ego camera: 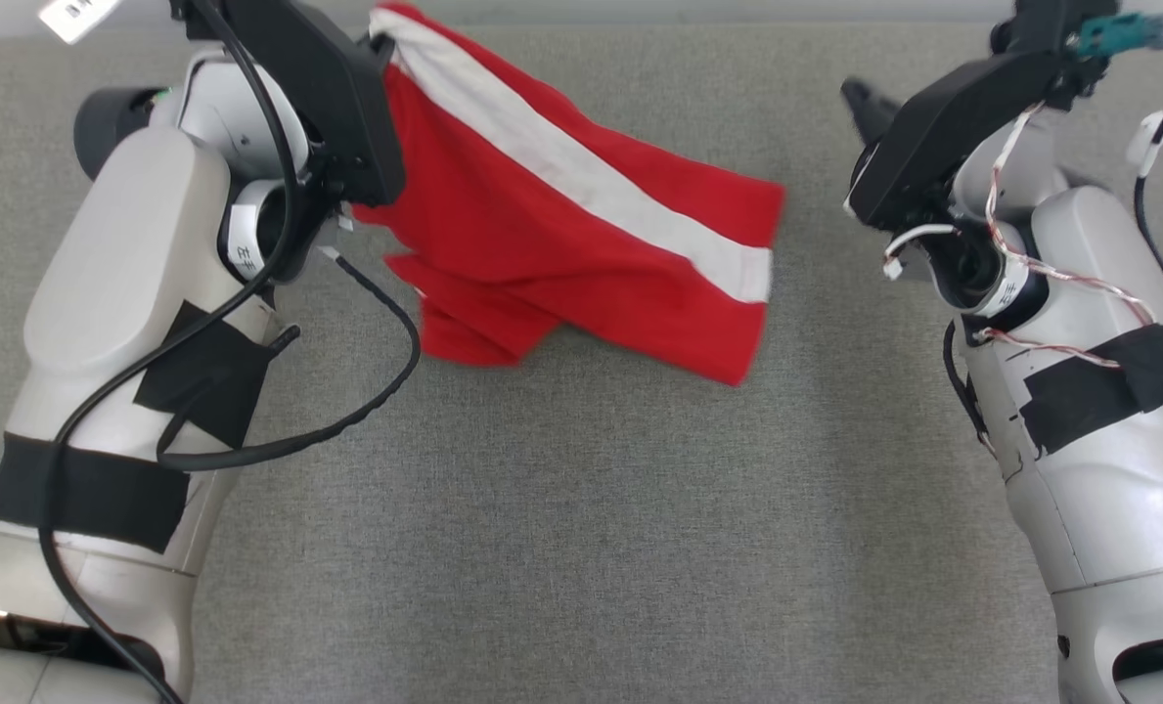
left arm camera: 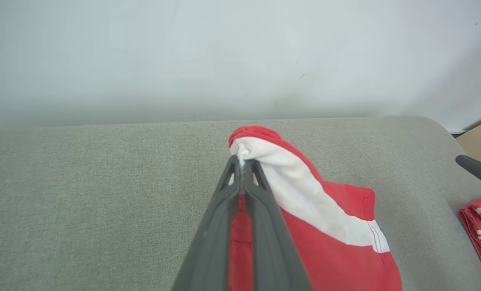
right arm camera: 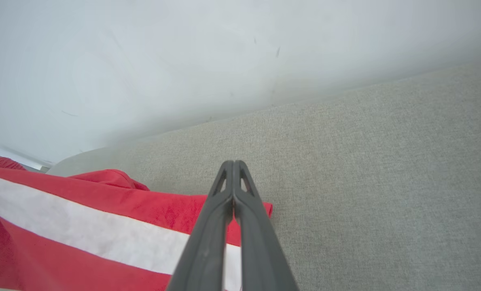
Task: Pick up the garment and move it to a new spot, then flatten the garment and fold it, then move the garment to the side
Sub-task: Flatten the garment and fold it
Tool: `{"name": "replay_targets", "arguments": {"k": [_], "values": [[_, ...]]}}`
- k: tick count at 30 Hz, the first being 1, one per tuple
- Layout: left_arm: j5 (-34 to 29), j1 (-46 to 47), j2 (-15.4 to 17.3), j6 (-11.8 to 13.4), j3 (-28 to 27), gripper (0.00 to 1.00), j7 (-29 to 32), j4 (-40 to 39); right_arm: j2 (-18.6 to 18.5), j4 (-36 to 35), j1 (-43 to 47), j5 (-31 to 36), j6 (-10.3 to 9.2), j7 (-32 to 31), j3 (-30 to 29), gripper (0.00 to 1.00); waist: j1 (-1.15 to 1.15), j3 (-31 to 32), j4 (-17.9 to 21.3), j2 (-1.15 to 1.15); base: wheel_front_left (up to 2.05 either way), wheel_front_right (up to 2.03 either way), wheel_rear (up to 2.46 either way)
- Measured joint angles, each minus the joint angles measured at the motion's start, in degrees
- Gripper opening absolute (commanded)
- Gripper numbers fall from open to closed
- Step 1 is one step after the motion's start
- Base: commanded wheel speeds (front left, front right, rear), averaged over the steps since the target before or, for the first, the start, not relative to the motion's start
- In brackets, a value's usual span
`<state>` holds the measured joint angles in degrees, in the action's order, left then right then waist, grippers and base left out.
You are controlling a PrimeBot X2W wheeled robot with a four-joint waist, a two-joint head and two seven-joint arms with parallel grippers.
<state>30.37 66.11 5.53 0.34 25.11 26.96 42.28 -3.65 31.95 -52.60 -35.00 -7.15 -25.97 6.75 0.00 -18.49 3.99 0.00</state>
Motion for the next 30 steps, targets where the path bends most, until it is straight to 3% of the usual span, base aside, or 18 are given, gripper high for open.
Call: {"name": "replay_targets", "arguments": {"k": [4, 7, 8, 9, 10, 11, 30], "values": [[-0.31, -0.08, 0.11, -0.36, 0.58, 0.00, -1.86, 1.67, -0.10, -0.09, 0.29, -0.12, 0.00, 0.65, 1.77, 0.00, 0.00, 1.16, 0.24, 0.00, 0.00, 0.00, 0.00], [-0.64, -0.97, 0.14, -0.91, 1.59, 0.00, -2.31, 2.48, 0.07, 0.40, 3.09, 0.09, 0.01, -2.89, 5.08, 0.00, -0.01, 1.82, 0.51, 0.00, 0.00, 0.00, 0.00], [-0.64, -0.97, 0.14, -0.91, 1.59, 0.00, -2.31, 2.48, 0.07, 0.40, 3.09, 0.09, 0.01, -2.89, 5.08, 0.09, -0.01, 1.82, 0.51, 0.00, 0.00, 0.00, 0.00], [-0.64, -1.45, 0.10, -0.90, 1.66, 0.00, -2.64, 2.91, 0.14, 0.98, 4.35, 0.26, 0.01, -3.56, 5.80, 0.47, -0.01, 1.96, 0.61, 0.00, 0.00, 0.00, 0.00], [-0.64, -1.90, 0.12, -0.92, 1.78, 0.00, -2.74, 3.21, 0.07, 1.41, 5.53, 0.26, 0.00, -4.24, 6.44, 0.95, -0.01, 2.05, 0.72, 0.00, 0.00, 0.00, 0.00], [-0.68, -2.42, 0.15, -0.92, 1.88, 0.00, -2.79, 3.21, -0.01, 1.53, 6.36, 0.24, 0.00, -4.92, 7.08, 1.00, 0.00, 2.07, 0.84, 0.00, 0.00, 0.00, 0.00], [-0.93, -2.08, -1.67, -2.47, 3.66, 0.00, -4.87, 5.82, 0.04, 8.95, 3.96, -3.46, 0.00, -3.41, 10.26, 1.00, 0.00, -1.21, -1.53, 0.00, 0.00, 0.00, 0.00]]}}
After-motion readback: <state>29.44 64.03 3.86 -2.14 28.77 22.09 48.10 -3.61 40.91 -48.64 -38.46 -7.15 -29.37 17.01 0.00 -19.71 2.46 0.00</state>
